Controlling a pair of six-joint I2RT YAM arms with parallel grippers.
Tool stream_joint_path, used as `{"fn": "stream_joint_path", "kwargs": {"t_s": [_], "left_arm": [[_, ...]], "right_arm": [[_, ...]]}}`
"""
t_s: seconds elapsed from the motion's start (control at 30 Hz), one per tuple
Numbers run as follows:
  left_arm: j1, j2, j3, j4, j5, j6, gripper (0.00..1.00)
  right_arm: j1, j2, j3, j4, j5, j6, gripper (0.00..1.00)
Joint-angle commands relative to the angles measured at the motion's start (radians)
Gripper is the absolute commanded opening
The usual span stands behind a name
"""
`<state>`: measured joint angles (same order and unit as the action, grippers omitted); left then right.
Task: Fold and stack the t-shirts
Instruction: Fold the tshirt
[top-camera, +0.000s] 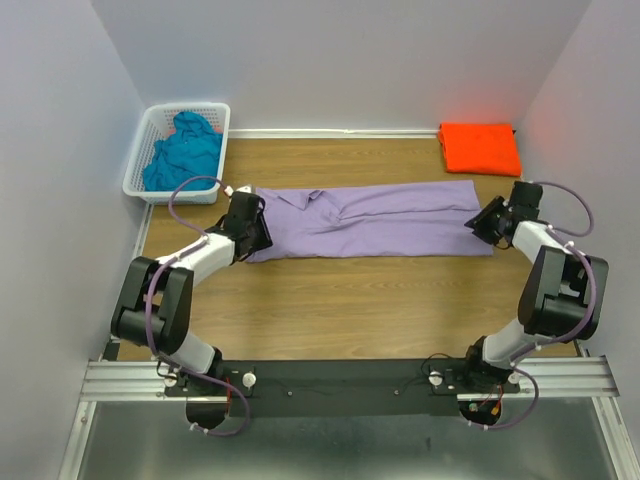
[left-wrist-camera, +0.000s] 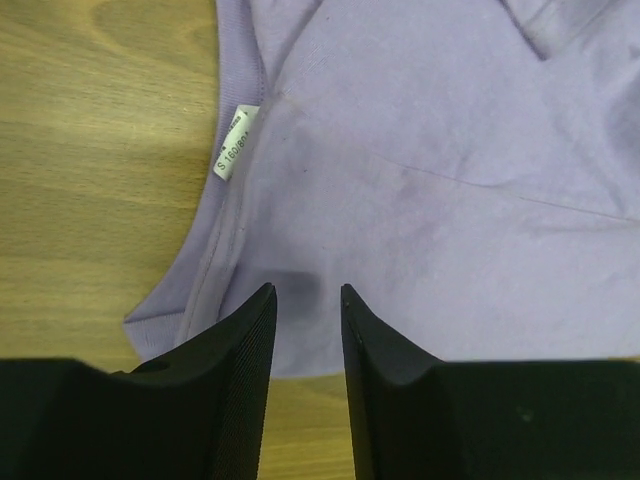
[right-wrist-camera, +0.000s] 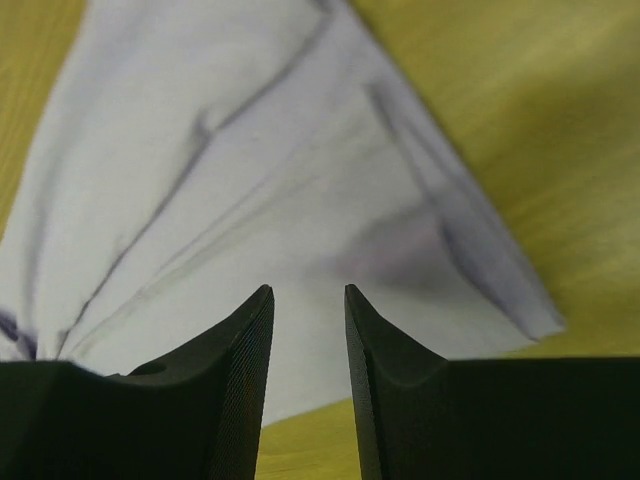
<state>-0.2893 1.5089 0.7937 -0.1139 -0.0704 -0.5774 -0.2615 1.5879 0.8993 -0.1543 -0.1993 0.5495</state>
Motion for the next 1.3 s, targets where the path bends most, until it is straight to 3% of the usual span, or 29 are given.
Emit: {"fn": "stream_joint_path", "kwargs": {"t_s": [0.0,0.33,0.47,0.63,0.67,0.8,0.9,1.03,1.17,1.27], "left_arm": [[0.009,0.075,0.022,0.030,0.012,-0.029,0.39],[0.071,0.051,-0.085,-0.065,-0.005,-0.065,0.37],[0.078,-0.060,-0.125,-0.141,-0.025,-0.068,0.37],[0.076,-0.171,-0.073,-0.181,-0.068,-0.033,0.56],[0.076,-0.180,-0.056,-0.182,-0.051,-0.026,0.64],[0.036,-0.191,0.057,-0.156,-0.019,-0.012,0.75],[0.024,-0.130,0.116,-0.084,0.015,-0.021,0.74],[0.010,0.000,0.191,-0.036,0.066,-0.024,0.63],[-0.013,0.125,0.269,-0.015,0.099,-0.032,0.50],[-0.025,0.207,0.309,0.011,0.107,-0.047,0.48]], "right_arm": [[-0.077,0.030,-0.052,0.012,0.000,0.058,0.42],[-0.182,0.021,-0.193,0.009,0.087,0.135,0.41],[-0.186,-0.067,-0.203,-0.132,0.155,0.130,0.43],[-0.167,-0.181,-0.183,-0.165,0.109,0.086,0.51],[-0.150,-0.190,-0.174,-0.166,0.104,0.079,0.53],[-0.004,-0.217,-0.096,-0.174,0.107,0.029,0.66],[0.132,-0.189,-0.028,-0.156,0.074,-0.029,0.68],[0.324,-0.109,0.044,-0.101,0.003,-0.092,0.68],[0.424,-0.059,0.087,-0.038,-0.057,-0.118,0.65],[0.481,0.007,0.133,0.037,-0.107,-0.134,0.62]]}}
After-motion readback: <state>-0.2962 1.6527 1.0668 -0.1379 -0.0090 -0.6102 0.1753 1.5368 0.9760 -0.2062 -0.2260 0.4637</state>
